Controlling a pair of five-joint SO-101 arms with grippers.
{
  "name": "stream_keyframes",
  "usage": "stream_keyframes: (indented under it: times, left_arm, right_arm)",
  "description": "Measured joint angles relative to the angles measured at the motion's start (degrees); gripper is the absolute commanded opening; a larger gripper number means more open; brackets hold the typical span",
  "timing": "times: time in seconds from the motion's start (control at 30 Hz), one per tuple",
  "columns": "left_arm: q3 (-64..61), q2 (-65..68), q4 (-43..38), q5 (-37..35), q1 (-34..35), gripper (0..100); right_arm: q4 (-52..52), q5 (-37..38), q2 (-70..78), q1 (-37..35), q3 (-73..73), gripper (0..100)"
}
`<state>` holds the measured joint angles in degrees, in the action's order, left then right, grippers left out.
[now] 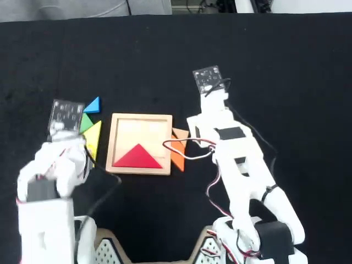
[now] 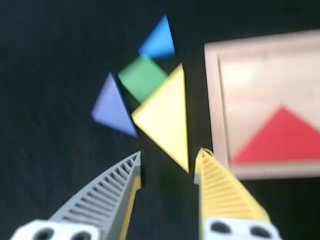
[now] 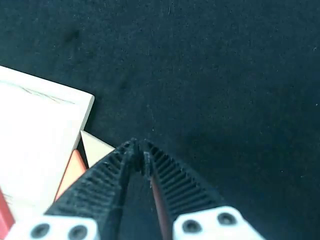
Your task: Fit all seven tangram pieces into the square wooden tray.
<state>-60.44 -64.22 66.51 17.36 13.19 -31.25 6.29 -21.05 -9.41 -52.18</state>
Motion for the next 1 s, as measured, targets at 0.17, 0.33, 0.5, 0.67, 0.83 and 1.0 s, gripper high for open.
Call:
stream_keyframes:
  times: [0.17,0.33,0.5,0.67,0.83,1.0]
  left_arm:
    - [7.3,19.52,5.01,-0.09,0.26,18]
    - [8.53,32.09,-2.81,-4.75,0.26,18]
    - [8.53,34.29,-13.1,-8.18,0.26,23]
    - [8.62,35.52,-17.05,-10.99,1.32,33]
    - [10.55,42.55,-17.05,-8.09,2.55,30]
    - [17.05,54.68,-17.05,-6.95,5.8,30]
  right_arm:
    - [0.0,0.0,0.0,0.0,0.0,1.6]
    - [0.0,0.0,0.44,0.0,0.0,1.8]
    - [0.0,0.0,0.44,0.0,0.0,1.8]
    - [0.0,0.0,0.44,0.0,0.0,1.8]
    - [0.0,0.0,0.44,0.26,0.0,1.8]
    - [0.0,0.0,0.44,0.26,0.0,1.8]
